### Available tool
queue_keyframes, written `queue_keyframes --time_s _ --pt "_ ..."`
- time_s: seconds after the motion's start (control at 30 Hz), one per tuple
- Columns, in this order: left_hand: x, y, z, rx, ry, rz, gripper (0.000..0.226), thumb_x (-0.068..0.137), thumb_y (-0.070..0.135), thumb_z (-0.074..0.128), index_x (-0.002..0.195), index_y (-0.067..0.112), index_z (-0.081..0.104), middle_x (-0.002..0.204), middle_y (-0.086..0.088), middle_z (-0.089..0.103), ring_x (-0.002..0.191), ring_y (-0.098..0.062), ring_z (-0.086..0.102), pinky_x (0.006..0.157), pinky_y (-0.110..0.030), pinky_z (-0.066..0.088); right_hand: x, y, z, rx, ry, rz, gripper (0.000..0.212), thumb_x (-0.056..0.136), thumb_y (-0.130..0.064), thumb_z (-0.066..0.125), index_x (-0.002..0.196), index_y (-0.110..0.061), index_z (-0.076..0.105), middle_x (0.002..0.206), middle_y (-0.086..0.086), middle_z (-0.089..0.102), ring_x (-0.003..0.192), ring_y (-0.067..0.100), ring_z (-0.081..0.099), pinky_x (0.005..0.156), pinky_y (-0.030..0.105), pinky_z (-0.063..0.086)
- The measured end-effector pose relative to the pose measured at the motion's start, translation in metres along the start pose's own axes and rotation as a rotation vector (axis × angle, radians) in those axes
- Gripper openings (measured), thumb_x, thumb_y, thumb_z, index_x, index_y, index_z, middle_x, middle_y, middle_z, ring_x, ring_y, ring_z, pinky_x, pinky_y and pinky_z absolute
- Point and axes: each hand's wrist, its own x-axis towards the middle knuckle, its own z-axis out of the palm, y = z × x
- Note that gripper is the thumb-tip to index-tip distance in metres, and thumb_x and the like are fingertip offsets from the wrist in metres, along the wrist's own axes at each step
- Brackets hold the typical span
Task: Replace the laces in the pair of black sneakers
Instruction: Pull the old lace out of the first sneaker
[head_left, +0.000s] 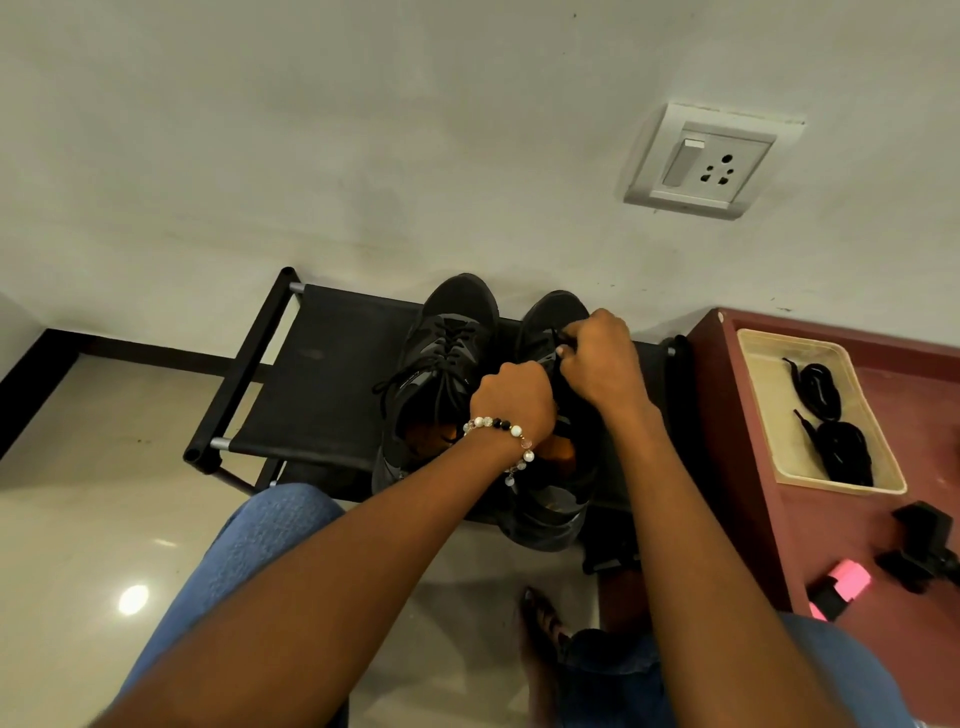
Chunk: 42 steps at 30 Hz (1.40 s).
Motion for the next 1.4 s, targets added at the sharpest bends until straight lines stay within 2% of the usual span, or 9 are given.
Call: queue_keyframes --time_s 0.37,0.47,0.57,0.77,0.9,0.97,1.07,1.17,1.4 --pt "0.002 0.001 0.000 -0.014 -0.015 -0.009 0.022 0.097 0.023 0.051 0.108 0.005 0.057 0.114 -0.017 0.057 0.103 -0.037 0.058 0.068 -0.035 0.041 -0.002 0.002 0.006 0.038 0.070 0.068 0.017 0.091 -0.015 0.058 0.090 0.000 0.065 0.102 0.018 0.057 0.097 0.032 0.054 0.075 0.040 0.049" --pt "0.002 0.001 0.000 -0.019 -0.014 -0.006 0.023 0.097 0.025 0.051 0.108 0.005 0.057 0.114 -0.017 0.058 0.102 -0.038 0.058 0.068 -0.035 0.041 -0.004 0.007 0.006 0.594 0.103 0.290 0.014 0.091 -0.016 0.059 0.083 -0.004 0.062 0.092 0.012 0.066 0.089 0.025 0.062 0.077 0.036 0.053" --pt "0.002 0.002 0.000 -0.016 -0.015 -0.010 0.024 0.097 0.025 0.052 0.108 0.005 0.058 0.114 -0.016 0.057 0.104 -0.038 0.057 0.068 -0.036 0.042 -0.011 0.005 -0.007 1.325 0.079 0.496 0.016 0.098 -0.010 0.051 0.085 -0.012 0.059 0.097 0.004 0.072 0.079 0.016 0.064 0.052 0.024 0.048" --pt "0.002 0.002 0.001 -0.020 -0.007 -0.006 0.023 0.097 0.023 0.052 0.108 0.005 0.058 0.114 -0.017 0.058 0.104 -0.038 0.057 0.069 -0.036 0.042 -0.014 0.008 -0.012 1.749 0.084 0.550 0.023 0.101 -0.014 0.046 0.080 -0.022 0.053 0.072 -0.001 0.063 0.063 0.010 0.051 0.054 0.025 0.028" --pt "0.002 0.001 0.002 -0.019 -0.004 0.002 0.022 0.097 0.022 0.052 0.106 0.004 0.059 0.113 -0.017 0.058 0.103 -0.039 0.057 0.069 -0.036 0.042 -0.009 0.007 -0.009 1.459 0.132 0.522 0.020 0.099 -0.018 0.052 0.079 -0.022 0.054 0.062 -0.006 0.050 0.058 0.008 0.046 0.051 0.024 0.034" --pt "0.004 0.001 0.002 -0.016 -0.007 0.001 0.023 0.097 0.023 0.051 0.108 0.004 0.058 0.114 -0.017 0.057 0.105 -0.039 0.056 0.070 -0.036 0.041 -0.007 0.008 -0.006 1.013 0.160 0.387 0.005 0.094 -0.023 0.060 0.090 -0.022 0.063 0.077 -0.005 0.062 0.073 0.011 0.057 0.067 0.027 0.049" --pt "0.005 0.002 0.003 -0.008 -0.011 -0.009 0.025 0.098 0.025 0.051 0.112 0.005 0.057 0.116 -0.017 0.057 0.106 -0.038 0.056 0.070 -0.035 0.040 -0.007 0.010 0.002 0.487 0.117 0.193 0.022 0.088 -0.020 0.067 0.110 -0.016 0.068 0.104 0.003 0.070 0.098 0.020 0.064 0.089 0.032 0.051" --pt "0.005 0.003 0.003 -0.002 -0.007 -0.018 0.023 0.098 0.023 0.050 0.111 0.006 0.058 0.116 -0.016 0.057 0.105 -0.037 0.057 0.070 -0.035 0.042 -0.006 0.005 0.004 0.174 0.088 0.118 0.015 0.089 -0.017 0.063 0.096 -0.006 0.070 0.095 0.015 0.069 0.091 0.034 0.064 0.075 0.038 0.051" --pt "0.004 0.004 0.003 0.010 -0.005 -0.024 0.022 0.097 0.022 0.051 0.110 0.005 0.058 0.115 -0.016 0.057 0.105 -0.037 0.057 0.068 -0.035 0.041 -0.002 0.004 0.011 0.235 0.024 0.241 0.022 0.096 -0.021 0.053 0.093 0.000 0.061 0.100 0.018 0.062 0.092 0.035 0.058 0.068 0.034 0.040"
